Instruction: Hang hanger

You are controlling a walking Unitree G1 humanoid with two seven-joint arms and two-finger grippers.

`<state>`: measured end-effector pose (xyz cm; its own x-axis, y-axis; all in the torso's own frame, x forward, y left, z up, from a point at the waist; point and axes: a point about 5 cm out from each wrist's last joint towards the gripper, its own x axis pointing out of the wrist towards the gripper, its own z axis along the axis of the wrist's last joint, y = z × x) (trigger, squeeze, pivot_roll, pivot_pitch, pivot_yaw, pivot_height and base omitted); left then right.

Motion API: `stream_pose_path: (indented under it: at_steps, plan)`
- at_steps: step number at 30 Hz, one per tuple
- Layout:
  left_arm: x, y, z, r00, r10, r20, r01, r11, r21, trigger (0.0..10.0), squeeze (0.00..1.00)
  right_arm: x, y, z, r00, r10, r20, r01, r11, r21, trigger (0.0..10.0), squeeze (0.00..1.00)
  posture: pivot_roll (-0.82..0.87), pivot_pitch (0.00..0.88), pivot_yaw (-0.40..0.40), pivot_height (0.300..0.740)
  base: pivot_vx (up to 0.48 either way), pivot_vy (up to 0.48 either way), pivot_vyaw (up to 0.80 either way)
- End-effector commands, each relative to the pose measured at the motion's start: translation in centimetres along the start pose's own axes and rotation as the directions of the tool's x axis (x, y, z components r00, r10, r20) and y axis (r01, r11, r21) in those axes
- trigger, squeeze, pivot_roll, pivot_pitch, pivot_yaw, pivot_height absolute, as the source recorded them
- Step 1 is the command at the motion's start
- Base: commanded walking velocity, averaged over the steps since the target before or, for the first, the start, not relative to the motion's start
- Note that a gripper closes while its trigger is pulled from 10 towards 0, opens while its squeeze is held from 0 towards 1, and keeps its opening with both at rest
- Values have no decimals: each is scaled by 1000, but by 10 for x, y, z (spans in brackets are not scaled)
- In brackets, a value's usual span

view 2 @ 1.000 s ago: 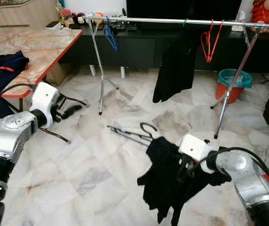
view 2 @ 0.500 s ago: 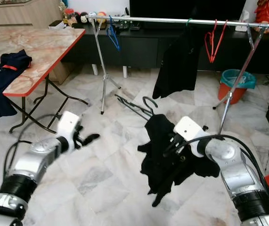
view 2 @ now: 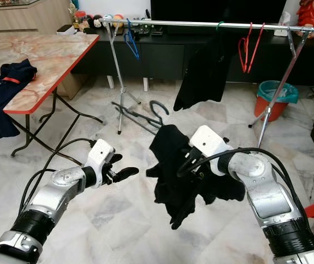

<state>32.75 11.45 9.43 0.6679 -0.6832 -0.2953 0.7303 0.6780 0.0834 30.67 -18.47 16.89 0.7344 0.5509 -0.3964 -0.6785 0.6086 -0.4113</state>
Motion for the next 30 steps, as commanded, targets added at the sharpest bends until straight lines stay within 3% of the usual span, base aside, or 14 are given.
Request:
stream_pose_path:
  at_steps: [1, 7, 13, 21, 30]
  plan:
    - [1, -2, -2, 1000, -11, 6, 11, 1000, -1, 10000, 0, 0, 0, 29, 996, 18, 85, -13, 998, -59, 0, 0, -49, 0, 85, 740, 0, 0, 0]
    - [-1, -5, -14, 999, -21, -38, 24, 996, 83, 10000, 0, 0, 2, 39, 994, 27, 105, -21, 998, -61, 0, 0, -44, 0, 84, 740, 0, 0, 0]
    - [1, -4, -22, 999, 15, -53, -9, 994, 111, 10000, 0, -3, 10, 50, 989, 71, 128, -59, 994, -94, 0, 0, -47, 0, 86, 740, 0, 0, 0]
    - [5, 1, -18, 993, 115, 29, -118, 987, 113, 10000, 0, -5, 15, 54, 984, 114, 135, -99, 989, -112, 0, 0, -59, 0, 85, 740, 0, 0, 0]
    - [7, -1, -22, 996, 89, 18, -90, 992, 90, 10000, 0, -6, 21, 55, 978, 153, 140, -135, 983, -128, 0, 0, -59, 0, 84, 740, 0, 0, 0]
